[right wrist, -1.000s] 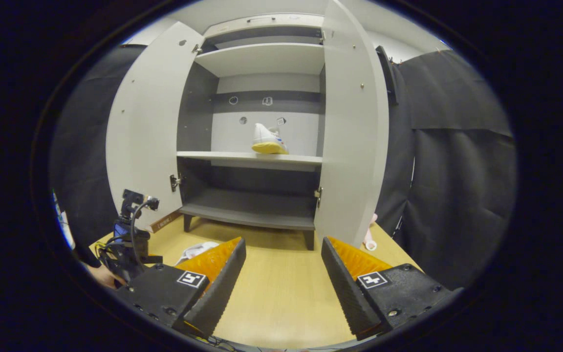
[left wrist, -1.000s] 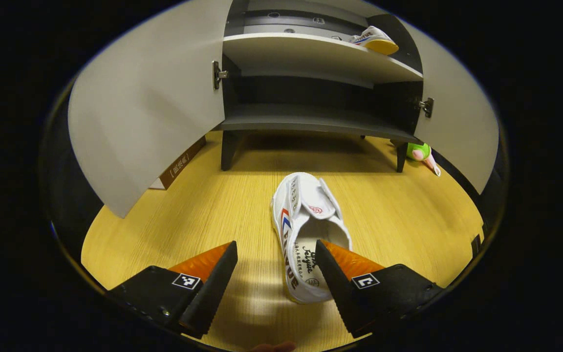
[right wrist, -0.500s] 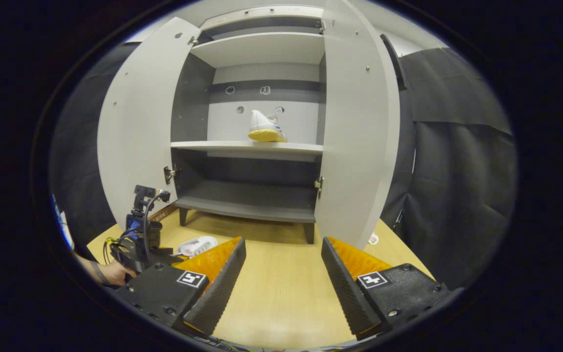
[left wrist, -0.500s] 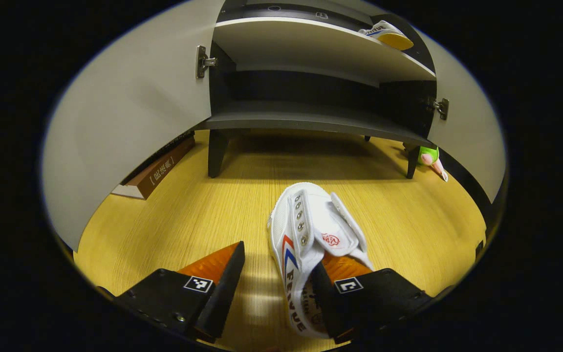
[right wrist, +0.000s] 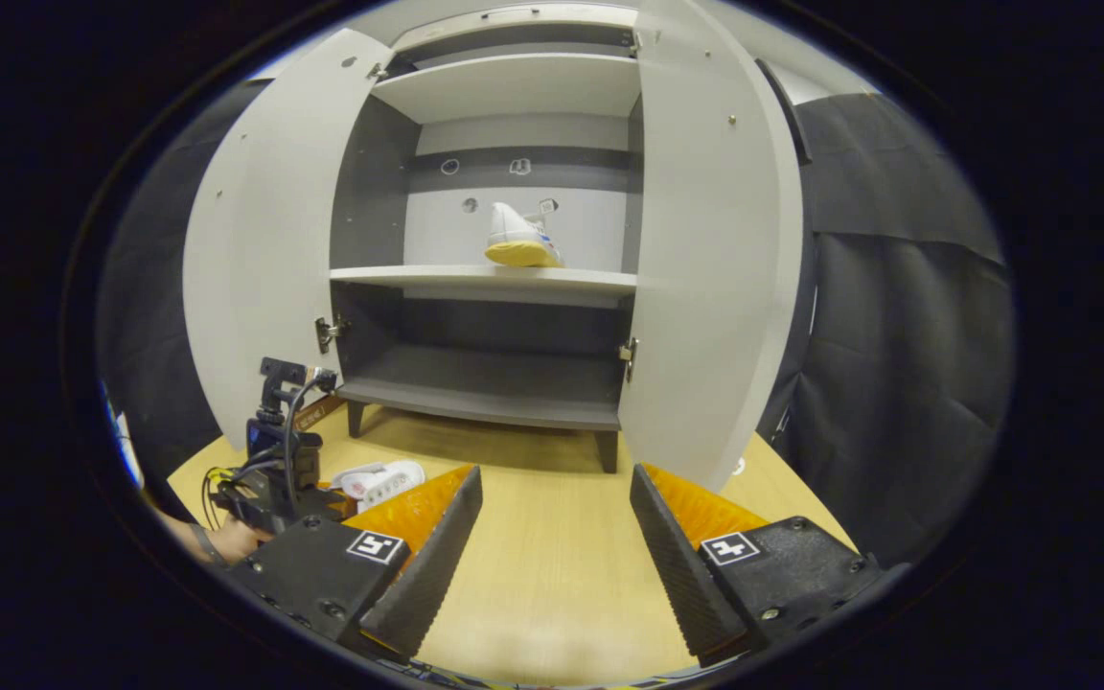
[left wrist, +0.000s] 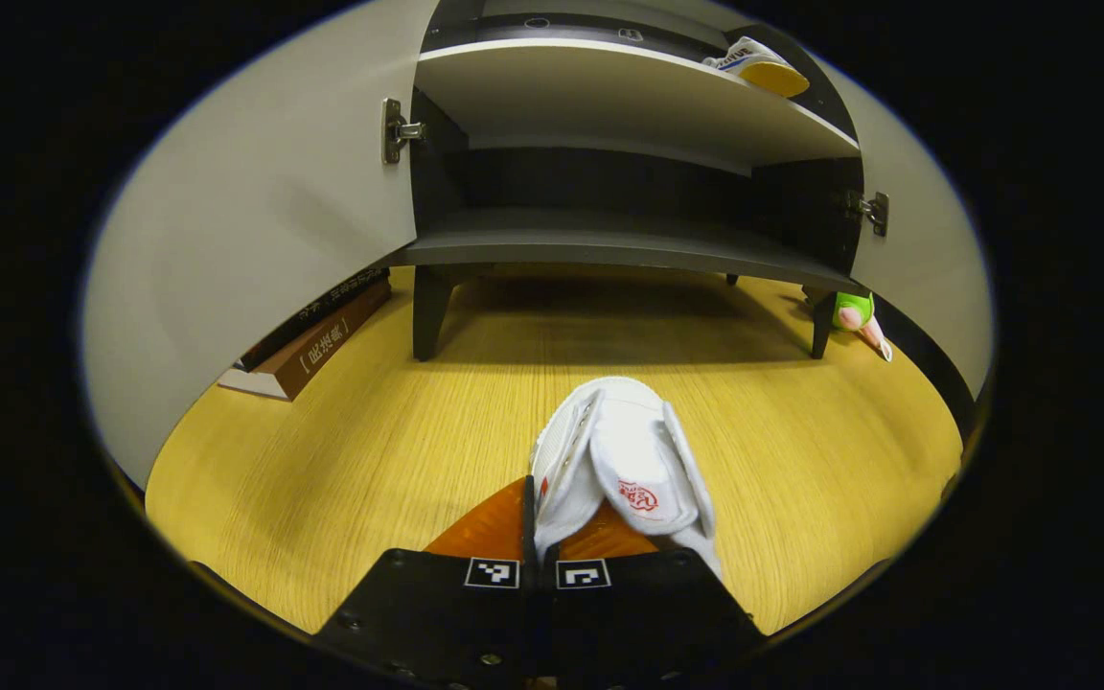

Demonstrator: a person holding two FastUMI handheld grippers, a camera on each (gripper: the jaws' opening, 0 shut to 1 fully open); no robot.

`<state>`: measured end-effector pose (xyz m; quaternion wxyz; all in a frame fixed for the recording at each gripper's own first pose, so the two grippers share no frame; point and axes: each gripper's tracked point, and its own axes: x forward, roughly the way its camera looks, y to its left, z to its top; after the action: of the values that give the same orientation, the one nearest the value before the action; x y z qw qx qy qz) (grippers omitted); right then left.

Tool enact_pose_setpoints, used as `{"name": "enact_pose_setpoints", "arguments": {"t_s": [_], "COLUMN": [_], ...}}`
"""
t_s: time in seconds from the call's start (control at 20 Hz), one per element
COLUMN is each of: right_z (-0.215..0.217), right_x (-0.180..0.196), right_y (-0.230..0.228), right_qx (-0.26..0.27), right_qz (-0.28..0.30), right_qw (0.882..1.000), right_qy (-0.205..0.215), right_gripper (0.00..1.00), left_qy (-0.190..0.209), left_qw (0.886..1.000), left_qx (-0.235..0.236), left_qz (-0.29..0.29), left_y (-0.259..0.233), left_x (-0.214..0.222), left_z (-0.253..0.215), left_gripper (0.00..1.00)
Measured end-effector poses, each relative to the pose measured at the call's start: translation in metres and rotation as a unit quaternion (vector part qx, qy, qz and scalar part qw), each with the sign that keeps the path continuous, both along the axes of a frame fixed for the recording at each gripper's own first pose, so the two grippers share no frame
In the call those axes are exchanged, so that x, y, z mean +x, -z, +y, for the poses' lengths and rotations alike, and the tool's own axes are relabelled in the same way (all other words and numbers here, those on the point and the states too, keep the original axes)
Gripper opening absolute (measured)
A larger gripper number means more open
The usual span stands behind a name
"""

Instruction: Grab one shoe with the right hand and put it into the shoe cabinet, grab the other shoe with the left hand and put it into the shoe cabinet; then close the right door with the right hand and the left door with the left hand.

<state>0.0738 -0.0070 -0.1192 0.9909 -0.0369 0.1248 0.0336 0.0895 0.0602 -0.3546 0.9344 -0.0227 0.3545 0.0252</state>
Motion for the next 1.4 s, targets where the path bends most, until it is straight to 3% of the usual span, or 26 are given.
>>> {"name": "enact_pose_setpoints", "arguments": {"t_s": [0.3, 0.45, 0.55, 0.75, 0.95, 1.15, 1.4], "right_z": [0.020, 0.031, 0.037, 0.039, 0.032, 0.016, 0.002], "right_x": [0.006, 0.005, 0.004, -0.001, -0.009, -0.013, -0.012], "right_y": [0.000, -0.001, -0.002, -0.006, -0.005, -0.005, -0.003], "right_qx": [-0.005, -0.001, -0.005, -0.008, -0.004, 0.000, 0.005], "right_qz": [-0.002, -0.005, -0.007, -0.017, -0.016, -0.017, -0.015], "right_qw": [0.999, 0.999, 0.998, 0.997, 0.997, 0.998, 0.999], "right_qy": [-0.032, -0.050, -0.062, -0.074, -0.069, -0.052, -0.037], "right_gripper": [0.98, 0.98, 0.98, 0.98, 0.98, 0.98, 0.98], "left_qy": [-0.022, -0.023, -0.027, -0.051, -0.083, -0.110, -0.132], "left_qw": [0.998, 0.993, 0.988, 0.975, 0.968, 0.972, 0.979], "left_qx": [-0.024, 0.001, -0.016, -0.046, -0.026, -0.054, 0.010], "left_qz": [-0.055, -0.117, -0.148, -0.212, -0.234, -0.201, -0.153], "left_y": [-0.098, -0.164, -0.206, -0.285, -0.330, -0.339, -0.332], "left_x": [-0.036, -0.027, -0.010, 0.054, 0.128, 0.205, 0.271], "left_z": [-0.009, -0.007, -0.012, -0.008, 0.011, 0.025, 0.054], "left_gripper": [0.00, 0.00, 0.00, 0.00, 0.00, 0.00, 0.00]}}
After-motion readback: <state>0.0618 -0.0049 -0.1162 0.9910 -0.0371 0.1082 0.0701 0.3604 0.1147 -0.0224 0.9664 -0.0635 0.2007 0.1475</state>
